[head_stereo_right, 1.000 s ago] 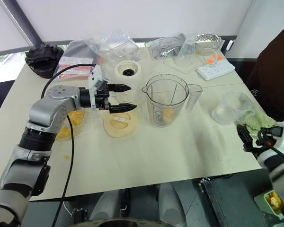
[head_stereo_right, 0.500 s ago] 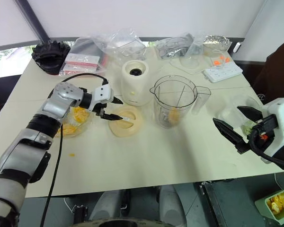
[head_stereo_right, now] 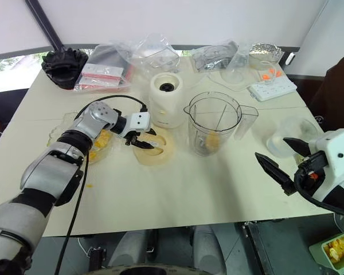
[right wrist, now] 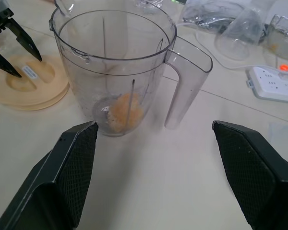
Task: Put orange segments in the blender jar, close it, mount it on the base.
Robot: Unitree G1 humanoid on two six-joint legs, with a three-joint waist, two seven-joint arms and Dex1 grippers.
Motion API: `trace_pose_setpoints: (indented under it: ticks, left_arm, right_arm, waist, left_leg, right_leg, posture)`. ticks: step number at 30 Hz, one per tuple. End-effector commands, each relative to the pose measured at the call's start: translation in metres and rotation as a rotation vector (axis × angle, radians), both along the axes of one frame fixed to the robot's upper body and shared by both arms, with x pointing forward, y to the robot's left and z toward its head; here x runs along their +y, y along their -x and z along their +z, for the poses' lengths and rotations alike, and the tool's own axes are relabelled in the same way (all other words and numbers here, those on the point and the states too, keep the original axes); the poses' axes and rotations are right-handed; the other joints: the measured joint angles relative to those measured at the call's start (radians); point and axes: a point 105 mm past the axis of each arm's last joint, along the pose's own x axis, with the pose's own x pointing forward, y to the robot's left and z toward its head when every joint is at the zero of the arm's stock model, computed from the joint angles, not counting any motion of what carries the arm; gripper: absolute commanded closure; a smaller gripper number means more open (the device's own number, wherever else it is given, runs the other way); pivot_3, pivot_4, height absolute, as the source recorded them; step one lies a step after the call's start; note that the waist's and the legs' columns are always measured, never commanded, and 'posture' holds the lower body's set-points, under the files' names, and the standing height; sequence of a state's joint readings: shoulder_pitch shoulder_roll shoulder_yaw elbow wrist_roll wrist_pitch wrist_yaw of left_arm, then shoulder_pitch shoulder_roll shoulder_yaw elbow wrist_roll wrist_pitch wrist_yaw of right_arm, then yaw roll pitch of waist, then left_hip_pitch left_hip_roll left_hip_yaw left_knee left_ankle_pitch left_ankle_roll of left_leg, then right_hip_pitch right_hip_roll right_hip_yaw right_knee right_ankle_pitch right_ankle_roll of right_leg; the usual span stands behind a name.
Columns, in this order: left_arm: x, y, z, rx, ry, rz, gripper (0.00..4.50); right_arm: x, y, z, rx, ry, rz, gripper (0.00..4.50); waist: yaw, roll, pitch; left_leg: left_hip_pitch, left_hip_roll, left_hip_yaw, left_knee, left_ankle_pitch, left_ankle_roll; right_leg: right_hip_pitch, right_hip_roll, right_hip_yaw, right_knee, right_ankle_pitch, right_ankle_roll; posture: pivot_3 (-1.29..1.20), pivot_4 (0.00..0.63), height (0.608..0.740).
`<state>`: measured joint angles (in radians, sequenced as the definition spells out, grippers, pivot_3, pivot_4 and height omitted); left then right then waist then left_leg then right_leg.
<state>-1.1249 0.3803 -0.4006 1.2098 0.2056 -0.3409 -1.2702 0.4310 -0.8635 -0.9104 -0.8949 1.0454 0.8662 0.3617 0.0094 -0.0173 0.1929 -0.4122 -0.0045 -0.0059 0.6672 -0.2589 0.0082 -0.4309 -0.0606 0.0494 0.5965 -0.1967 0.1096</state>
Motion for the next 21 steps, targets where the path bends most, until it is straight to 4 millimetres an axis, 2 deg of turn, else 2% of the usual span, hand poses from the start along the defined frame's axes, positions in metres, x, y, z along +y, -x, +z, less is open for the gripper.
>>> trace_pose_setpoints:
  ticks: [1,5,9,10,11,12,14,15,17,21]
  left_arm:
    - [-0.003,-0.003,0.001,-0.024,-0.058,-0.011,1.76]
    - [0.0,-0.002,-0.025,-0.014,-0.181,0.008,1.76]
    - [-0.001,0.002,-0.037,0.02,-0.216,0.02,1.76]
    - [-0.001,0.003,-0.038,0.028,-0.218,0.019,2.29]
    - [-0.001,0.003,-0.038,0.032,-0.218,0.017,2.56]
    - [-0.001,0.004,-0.039,0.035,-0.219,0.016,3.19]
    - [-0.003,0.002,-0.034,0.034,-0.191,0.021,4.06]
    - [-0.004,0.0,-0.029,0.029,-0.163,0.03,4.24]
    - [-0.006,-0.003,-0.023,0.015,-0.132,0.043,4.24]
    - [-0.012,-0.008,0.013,0.025,0.046,0.055,4.24]
  right_arm:
    - [0.006,0.001,0.007,-0.044,0.018,0.002,0.52]
    - [0.007,-0.003,0.008,-0.059,0.011,-0.012,0.52]
    - [0.004,-0.015,-0.002,-0.051,-0.038,-0.064,0.52]
    - [0.001,-0.02,-0.006,-0.049,-0.06,-0.088,0.52]
    - [-0.002,-0.025,-0.009,-0.05,-0.075,-0.112,0.52]
    - [-0.003,-0.029,-0.012,-0.052,-0.084,-0.128,0.52]
    - [-0.007,-0.039,-0.02,-0.048,-0.096,-0.16,0.52]
    - [-0.009,-0.044,-0.025,-0.041,-0.1,-0.174,0.52]
    - [-0.009,-0.051,-0.032,-0.036,-0.099,-0.185,0.52]
    - [-0.006,-0.068,-0.047,-0.04,-0.105,-0.192,0.52]
  waist:
    - [0.002,0.0,0.0]
    - [0.005,-0.001,-0.001]
    - [0.003,-0.003,-0.004]
    - [0.003,-0.004,-0.005]
    - [0.003,-0.004,-0.006]
    - [0.003,-0.004,-0.007]
    - [0.003,-0.003,-0.009]
    - [0.003,-0.002,-0.009]
    - [0.003,-0.002,-0.01]
    - [0.002,-0.003,-0.009]
  left_leg:
    - [0.0,0.0,0.0,0.0,0.0,0.0]
    - [0.0,0.0,0.0,0.0,0.0,0.0]
    - [0.004,0.0,0.0,0.0,0.0,0.0]
    - [0.005,0.0,0.0,0.0,0.0,0.0]
    - [0.005,0.001,0.0,0.0,0.0,0.0]
    - [0.006,0.001,0.0,0.0,0.0,0.0]
    - [0.006,0.001,0.0,0.0,0.0,0.0]
    - [0.006,0.001,0.001,0.001,0.0,0.0]
    - [0.006,0.001,0.001,0.001,0.0,0.0]
    - [0.003,0.0,0.0,0.001,0.0,0.0]
  right_leg:
    - [0.0,0.0,0.0,0.0,0.0,0.0]
    - [0.001,0.0,0.0,0.0,0.0,0.0]
    - [0.005,-0.001,0.0,-0.001,0.0,0.0]
    - [0.005,-0.001,0.0,-0.001,0.0,0.0]
    - [0.006,-0.001,0.0,-0.001,0.0,0.0]
    - [0.006,-0.001,0.0,-0.001,0.0,0.0]
    - [0.007,-0.001,0.0,0.0,0.0,-0.001]
    - [0.007,-0.001,0.0,0.0,0.0,-0.001]
    - [0.006,-0.001,0.0,0.0,0.0,-0.001]
    - [0.004,0.0,0.0,0.0,0.0,-0.001]
  posture:
    - [0.0,0.15,0.74]
    - [0.0,0.15,0.74]
    - [0.0,0.15,0.74]
    - [0.0,0.15,0.74]
    - [0.0,0.15,0.74]
    - [0.0,0.15,0.74]
    - [0.0,0.15,0.74]
    - [0.0,0.15,0.74]
    - [0.0,0.15,0.74]
    - [0.0,0.15,0.74]
